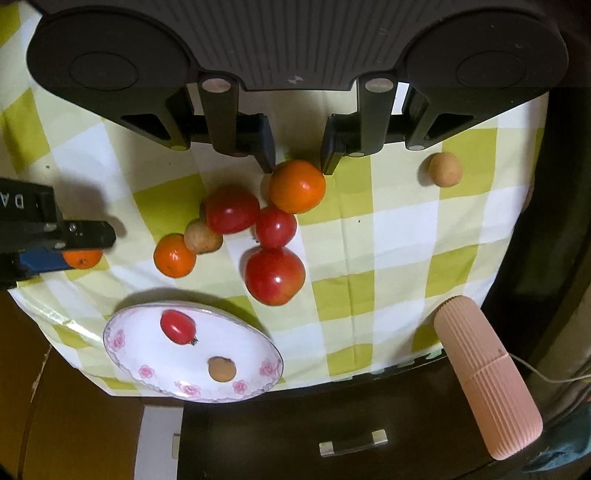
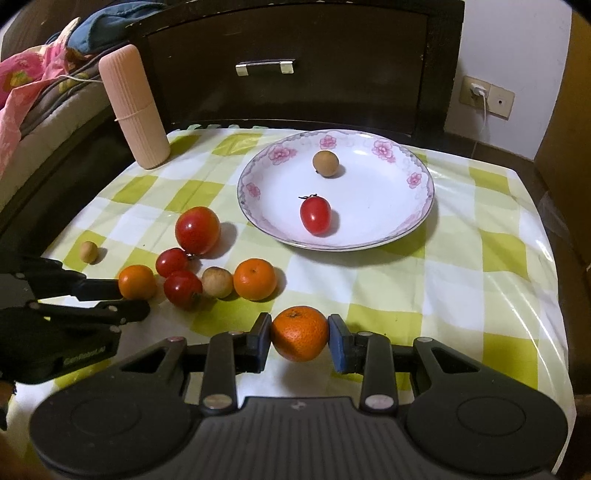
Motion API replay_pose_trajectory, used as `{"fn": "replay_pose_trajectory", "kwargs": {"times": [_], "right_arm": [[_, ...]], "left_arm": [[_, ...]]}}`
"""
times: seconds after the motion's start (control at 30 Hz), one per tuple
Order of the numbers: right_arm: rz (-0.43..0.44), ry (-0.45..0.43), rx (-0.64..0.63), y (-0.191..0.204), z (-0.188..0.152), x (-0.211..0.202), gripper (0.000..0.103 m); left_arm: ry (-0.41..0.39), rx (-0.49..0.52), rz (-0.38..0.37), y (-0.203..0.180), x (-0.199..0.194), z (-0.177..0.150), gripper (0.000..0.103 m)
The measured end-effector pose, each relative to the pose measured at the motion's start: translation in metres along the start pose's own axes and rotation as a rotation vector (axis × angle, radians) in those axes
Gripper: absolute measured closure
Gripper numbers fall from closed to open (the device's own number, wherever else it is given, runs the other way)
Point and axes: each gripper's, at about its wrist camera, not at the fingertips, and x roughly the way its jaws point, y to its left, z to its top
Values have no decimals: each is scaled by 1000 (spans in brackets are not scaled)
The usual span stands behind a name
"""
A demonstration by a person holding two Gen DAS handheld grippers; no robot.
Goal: Organize fruits
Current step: 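Grasp an orange cherry tomato with the left tool while the right tool holds the mandarin, then carry both fruits over the white bowl and open both tools to drop them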
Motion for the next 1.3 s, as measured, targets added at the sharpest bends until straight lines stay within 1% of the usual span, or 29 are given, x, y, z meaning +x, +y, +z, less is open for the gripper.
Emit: {"fn": "replay_pose_trajectory", "kwargs": {"times": [0.13,0.3,0.33,0.4,0.5,0.57,0.67,0.7,0.77,0.8,0.83,1.03,1.17,1.27,1.3], "right_arm": [[-3,-2,1,-1,1,0,72],[-6,-6,10,-4,3,0,72],[-8,-7,11,-5,4,0,72],[-9,-6,13,-5,5,0,72],[-11,-9,12,-4,7,0,72],[-13,-9,10,-3,7,1,72],[-12,-7,10,-4,6,1,72],[-12,-6,9,-4,6,1,72],[-10,-3,8,-4,7,2,72],[-9,-2,7,-3,7,2,72],[-9,-2,7,-3,7,2,72],[-7,-1,8,-4,6,2,72],[-3,3,7,-3,5,2,72],[2,8,5,-1,5,3,72],[3,8,4,-1,5,3,72]], "left_arm": [[0,-14,-17,0,2,2,70],[-12,-25,-35,2,-5,5,70],[-15,-34,-41,3,-7,6,72],[-30,-44,-53,3,-14,8,75],[-63,-41,-67,1,-22,14,75],[-60,-34,-60,0,-20,15,75],[-28,-41,-71,3,-12,9,70],[-29,-42,-74,5,-10,7,67],[-45,-37,-80,6,-11,6,65],[-51,-31,-75,5,-11,6,59],[-54,-28,-70,5,-10,6,56],[-37,-35,-77,5,2,8,55],[-44,-59,-75,9,4,10,54],[-33,-86,-88,14,9,13,53],[-25,-86,-89,14,11,14,55]]}}
